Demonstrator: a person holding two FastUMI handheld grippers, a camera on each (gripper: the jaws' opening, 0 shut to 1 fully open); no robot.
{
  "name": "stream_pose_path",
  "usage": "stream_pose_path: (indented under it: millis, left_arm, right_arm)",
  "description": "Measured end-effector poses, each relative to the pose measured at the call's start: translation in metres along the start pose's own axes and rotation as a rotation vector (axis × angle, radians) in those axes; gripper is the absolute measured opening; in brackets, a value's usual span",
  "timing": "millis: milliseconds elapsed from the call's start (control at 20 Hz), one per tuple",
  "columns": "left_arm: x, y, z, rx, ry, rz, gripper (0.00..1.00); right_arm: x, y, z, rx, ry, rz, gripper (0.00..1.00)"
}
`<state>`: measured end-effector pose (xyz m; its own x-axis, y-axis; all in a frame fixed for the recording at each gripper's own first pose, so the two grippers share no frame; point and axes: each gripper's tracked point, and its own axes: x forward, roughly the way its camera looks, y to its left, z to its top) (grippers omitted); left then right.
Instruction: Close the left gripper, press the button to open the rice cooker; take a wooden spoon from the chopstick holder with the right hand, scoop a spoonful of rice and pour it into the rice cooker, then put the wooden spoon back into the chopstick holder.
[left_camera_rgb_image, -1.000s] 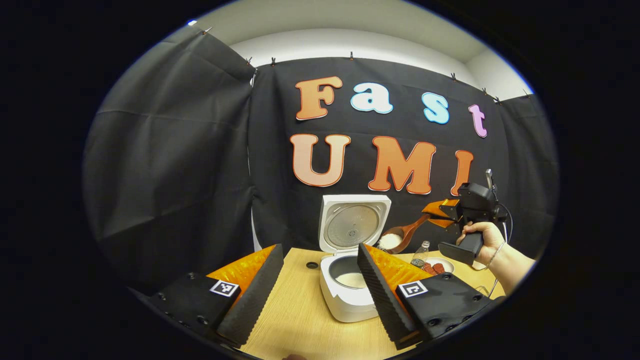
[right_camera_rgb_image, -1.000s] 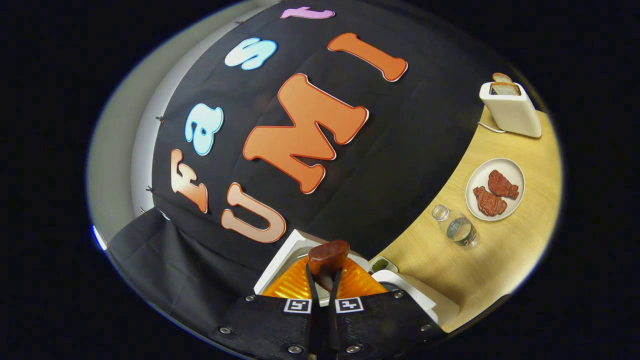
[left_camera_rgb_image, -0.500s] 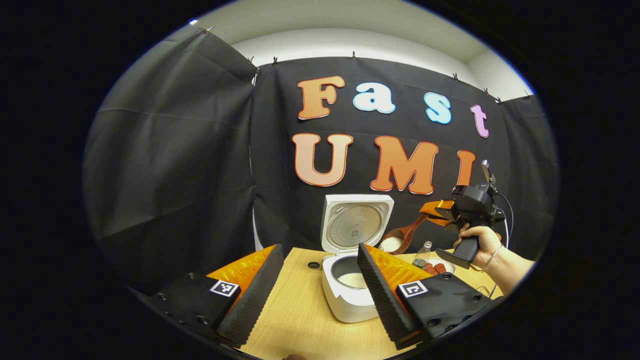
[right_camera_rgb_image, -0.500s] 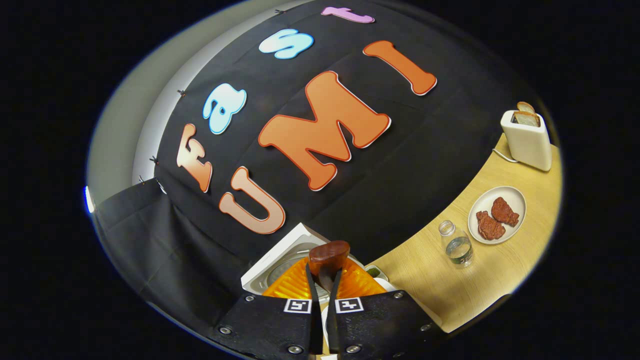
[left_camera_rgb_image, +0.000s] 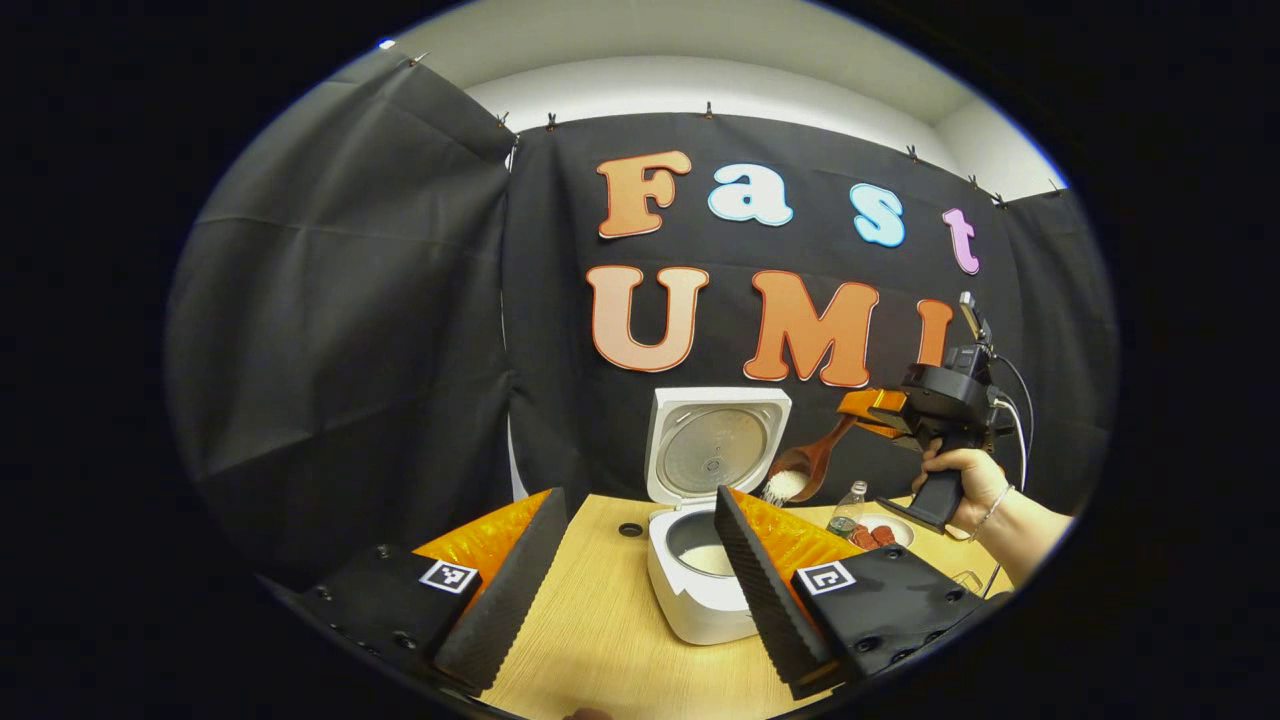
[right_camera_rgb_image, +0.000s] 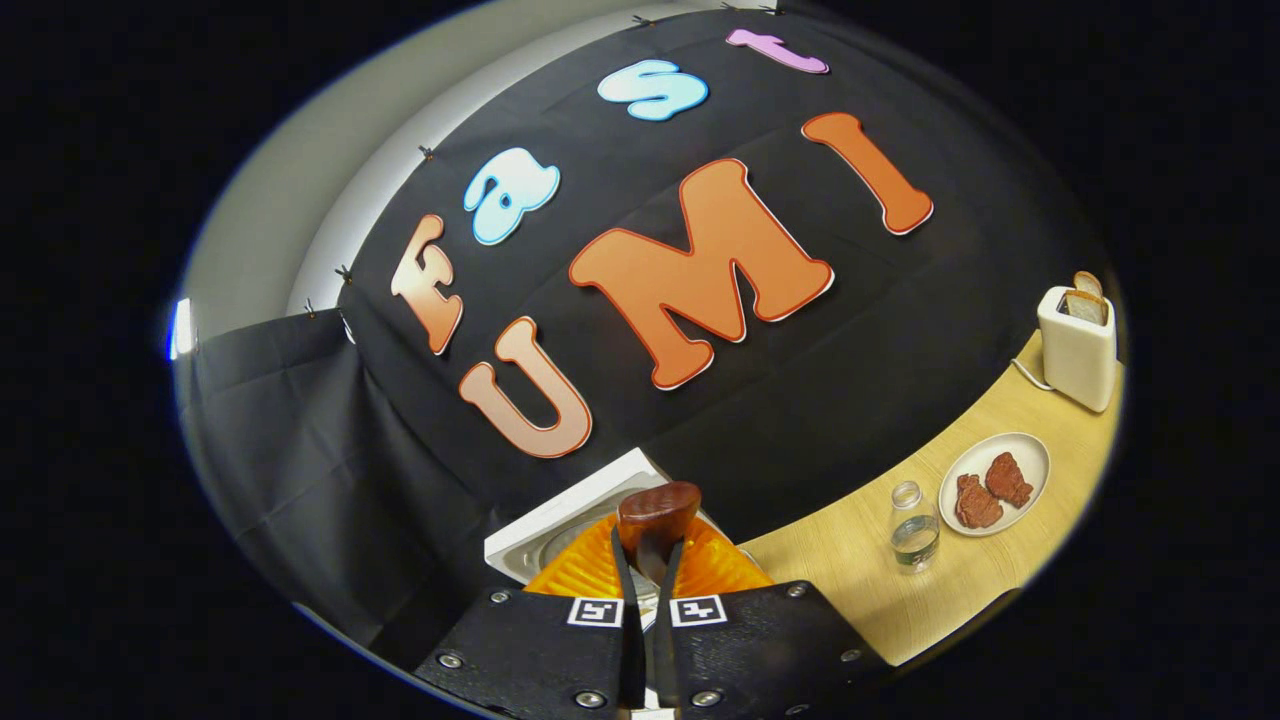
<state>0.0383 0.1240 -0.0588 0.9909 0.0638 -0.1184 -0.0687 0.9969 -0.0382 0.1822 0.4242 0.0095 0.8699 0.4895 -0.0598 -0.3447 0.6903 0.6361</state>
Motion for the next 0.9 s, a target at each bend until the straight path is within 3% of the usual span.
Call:
stream_pose_path:
  millis: [900]
  left_arm:
    - [0.001, 0.006, -0.003, -0.017, 0.007, 0.014, 1.00]
  right_arm:
    - [0.000, 0.036, -0.022, -0.390, 0.016, 0.119, 0.03]
